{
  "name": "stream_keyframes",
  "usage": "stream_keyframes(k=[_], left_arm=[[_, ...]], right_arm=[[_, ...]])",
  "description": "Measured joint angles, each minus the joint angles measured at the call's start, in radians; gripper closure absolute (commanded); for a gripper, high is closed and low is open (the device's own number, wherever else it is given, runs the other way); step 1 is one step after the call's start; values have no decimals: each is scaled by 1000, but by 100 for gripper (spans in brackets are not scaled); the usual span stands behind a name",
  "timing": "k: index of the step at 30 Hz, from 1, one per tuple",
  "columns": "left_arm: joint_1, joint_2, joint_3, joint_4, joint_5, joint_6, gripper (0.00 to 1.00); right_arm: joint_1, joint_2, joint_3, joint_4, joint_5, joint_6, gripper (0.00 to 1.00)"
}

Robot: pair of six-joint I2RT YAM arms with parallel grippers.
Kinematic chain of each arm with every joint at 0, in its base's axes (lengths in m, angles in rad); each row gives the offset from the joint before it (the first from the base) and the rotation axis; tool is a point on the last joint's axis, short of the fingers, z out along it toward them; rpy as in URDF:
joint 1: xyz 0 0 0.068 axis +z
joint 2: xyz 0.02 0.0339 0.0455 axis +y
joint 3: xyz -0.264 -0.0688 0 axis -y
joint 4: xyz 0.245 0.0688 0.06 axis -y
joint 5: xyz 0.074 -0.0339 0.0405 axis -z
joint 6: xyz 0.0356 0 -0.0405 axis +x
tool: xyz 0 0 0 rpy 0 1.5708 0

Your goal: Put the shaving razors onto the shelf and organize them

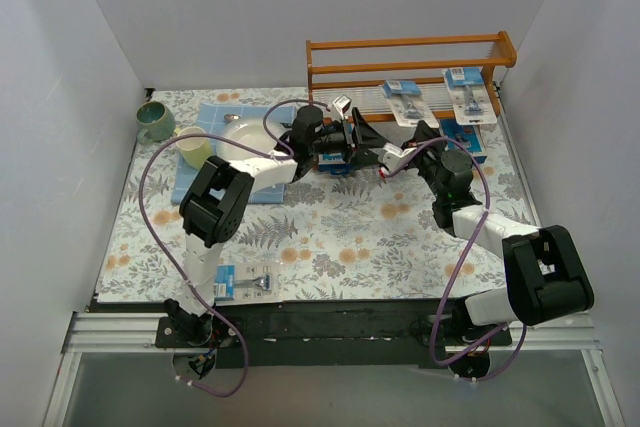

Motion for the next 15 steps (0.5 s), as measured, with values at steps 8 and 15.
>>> stream_keyframes(k=[8,15], left_arm=[[8,-154,-225,46,55,100,14],[56,-249,-293,-11,151,275,14]], right_arm=[[0,14,3,-12,0,-47,99],[0,14,-36,2,-6,-148,99]])
